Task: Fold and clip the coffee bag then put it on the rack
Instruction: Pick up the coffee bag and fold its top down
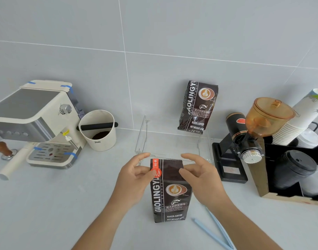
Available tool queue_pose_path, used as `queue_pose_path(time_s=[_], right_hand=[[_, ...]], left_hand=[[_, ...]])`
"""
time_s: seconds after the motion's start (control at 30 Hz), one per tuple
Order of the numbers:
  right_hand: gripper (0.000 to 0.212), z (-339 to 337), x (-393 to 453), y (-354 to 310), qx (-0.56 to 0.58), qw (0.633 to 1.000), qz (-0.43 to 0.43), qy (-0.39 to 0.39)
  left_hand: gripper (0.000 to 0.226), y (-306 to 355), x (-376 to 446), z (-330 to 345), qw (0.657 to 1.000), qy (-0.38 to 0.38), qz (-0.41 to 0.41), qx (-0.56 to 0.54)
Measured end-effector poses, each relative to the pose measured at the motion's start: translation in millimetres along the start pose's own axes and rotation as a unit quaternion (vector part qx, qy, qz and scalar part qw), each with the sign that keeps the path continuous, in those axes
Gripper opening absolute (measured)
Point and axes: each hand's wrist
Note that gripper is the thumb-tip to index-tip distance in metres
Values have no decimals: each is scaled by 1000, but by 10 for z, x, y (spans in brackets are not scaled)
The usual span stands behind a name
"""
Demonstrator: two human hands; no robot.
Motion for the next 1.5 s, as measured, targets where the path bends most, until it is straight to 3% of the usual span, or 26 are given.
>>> queue_pose_path(time_s=[0.13,0.37,0.67,0.77,0.9,1.1,1.33,1.5], right_hand=[[45,12,14,60,-103,994,-48,1],[26,1,6,28,-216,971,-104,-10],[13,-30,22,69,-233,963,-130,-28],[12,-30,39,75,-220,968,-115,-36],[13,-29,44,64,-207,973,-97,-39],[21,15,77,41,-62,997,29,-39],[22,20,142,32,10,995,92,-43],[20,-9,184,5,25,980,168,-101]], left_hand=[[53,-51,-19,9,996,-21,56,63],[34,-69,-8,-25,985,-42,90,143],[15,-68,33,-71,975,-58,120,179],[20,-71,28,-59,985,-82,82,128],[11,-100,47,-37,995,-71,37,54],[15,-98,44,7,999,-50,14,-3],[35,-134,-4,6,993,-104,28,49],[42,-143,-28,-31,982,-108,54,143]])
Point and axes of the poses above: each hand's wrist, its own x-axis towards the middle knuckle, its own z-axis out of the palm, y = z × x, and after that the axes turned 5 degrees about z, right-handed
